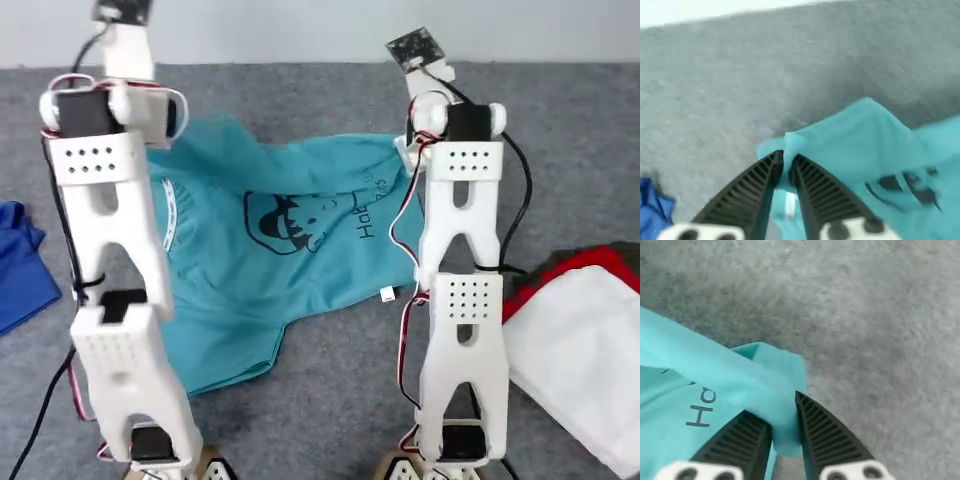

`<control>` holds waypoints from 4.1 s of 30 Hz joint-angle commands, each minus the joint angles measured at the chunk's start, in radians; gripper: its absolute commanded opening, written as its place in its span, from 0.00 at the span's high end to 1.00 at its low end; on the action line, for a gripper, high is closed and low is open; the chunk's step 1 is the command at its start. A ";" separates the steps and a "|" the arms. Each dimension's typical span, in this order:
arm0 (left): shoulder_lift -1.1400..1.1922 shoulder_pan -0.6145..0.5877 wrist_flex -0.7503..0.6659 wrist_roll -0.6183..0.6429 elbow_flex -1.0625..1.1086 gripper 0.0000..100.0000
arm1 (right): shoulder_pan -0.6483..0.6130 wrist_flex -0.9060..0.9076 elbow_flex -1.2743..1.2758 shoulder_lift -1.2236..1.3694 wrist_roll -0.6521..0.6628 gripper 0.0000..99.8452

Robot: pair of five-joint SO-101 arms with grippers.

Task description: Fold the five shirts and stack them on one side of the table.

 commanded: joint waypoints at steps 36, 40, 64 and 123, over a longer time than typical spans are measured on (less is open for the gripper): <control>-0.588 -0.049 0.021 -0.092 1.224 0.99 | 0.018 0.010 1.149 -0.529 0.063 0.99; -0.588 -0.049 0.021 -0.127 1.254 0.99 | 0.025 0.019 1.151 -0.533 0.061 0.99; -0.578 -0.049 0.021 -0.242 1.342 0.98 | 0.053 -0.082 1.346 -0.582 0.000 0.99; -0.063 -0.086 -0.686 -0.133 1.112 0.95 | 0.010 -0.588 1.080 -0.321 -0.150 0.99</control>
